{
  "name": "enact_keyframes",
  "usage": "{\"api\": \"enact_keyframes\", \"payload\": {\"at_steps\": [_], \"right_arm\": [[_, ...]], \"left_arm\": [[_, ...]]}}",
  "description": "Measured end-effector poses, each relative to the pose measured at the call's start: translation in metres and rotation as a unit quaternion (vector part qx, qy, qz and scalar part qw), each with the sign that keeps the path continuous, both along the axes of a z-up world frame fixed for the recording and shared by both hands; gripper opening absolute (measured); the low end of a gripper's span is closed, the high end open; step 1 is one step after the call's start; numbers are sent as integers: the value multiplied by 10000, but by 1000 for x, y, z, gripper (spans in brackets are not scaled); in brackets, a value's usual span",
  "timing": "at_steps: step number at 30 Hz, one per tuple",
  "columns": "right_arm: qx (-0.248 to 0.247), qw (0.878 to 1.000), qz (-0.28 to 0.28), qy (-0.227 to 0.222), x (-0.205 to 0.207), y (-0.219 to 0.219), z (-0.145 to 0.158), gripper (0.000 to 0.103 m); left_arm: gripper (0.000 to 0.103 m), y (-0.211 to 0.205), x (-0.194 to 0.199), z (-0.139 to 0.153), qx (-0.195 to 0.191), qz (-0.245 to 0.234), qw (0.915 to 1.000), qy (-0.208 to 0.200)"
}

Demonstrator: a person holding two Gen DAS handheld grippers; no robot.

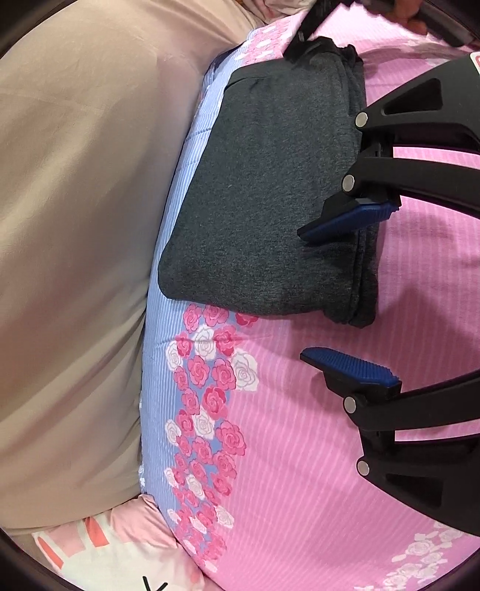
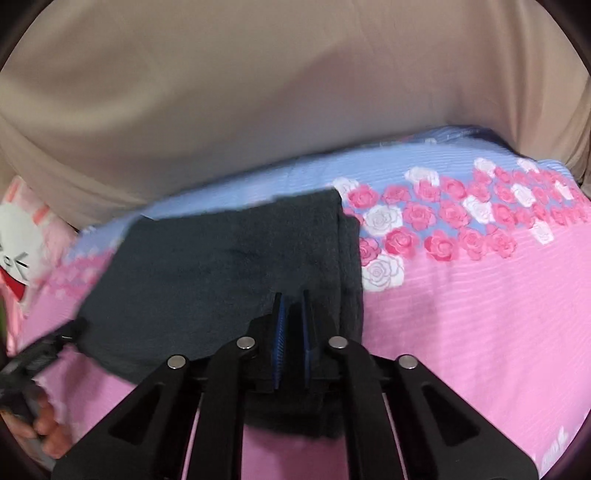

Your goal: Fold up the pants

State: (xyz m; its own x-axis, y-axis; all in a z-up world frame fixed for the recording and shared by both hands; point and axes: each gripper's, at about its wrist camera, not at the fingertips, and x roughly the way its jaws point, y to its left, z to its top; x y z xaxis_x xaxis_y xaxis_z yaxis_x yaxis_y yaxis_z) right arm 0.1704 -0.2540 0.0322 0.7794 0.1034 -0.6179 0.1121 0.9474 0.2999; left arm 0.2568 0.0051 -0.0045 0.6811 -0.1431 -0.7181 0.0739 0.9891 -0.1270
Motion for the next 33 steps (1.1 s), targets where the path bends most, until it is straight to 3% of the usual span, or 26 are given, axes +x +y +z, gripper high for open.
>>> {"api": "enact_keyframes", "payload": {"at_steps": [4,9,14,19,27,29,33], "right_arm": [[-291,9992,-48,264,-9,0,-23,9],[-261,9996,-38,-32,-22,7,-3,13],[-432,9989,-41,195,-14,23,-25,11],[-264,9993,-63,-243,-55,32,7,14],[-308,9992,-235,-128,-112,40,-13,22],[-387,9989,-247,-115,-120,43,-16,34],[-449,9986,-201,-207,-138,52,-13,35]], "left_arm": [[58,-2,-4,2,39,-14,10000,-22],[58,-3,-13,3,131,13,9999,-93],[58,-5,-25,5,242,46,9995,-171],[58,-7,-48,5,454,92,9986,-238],[58,-5,-90,4,534,208,9976,-388],[58,-5,-99,2,566,228,9973,-400],[58,-6,-116,1,572,247,9972,-404]]}}
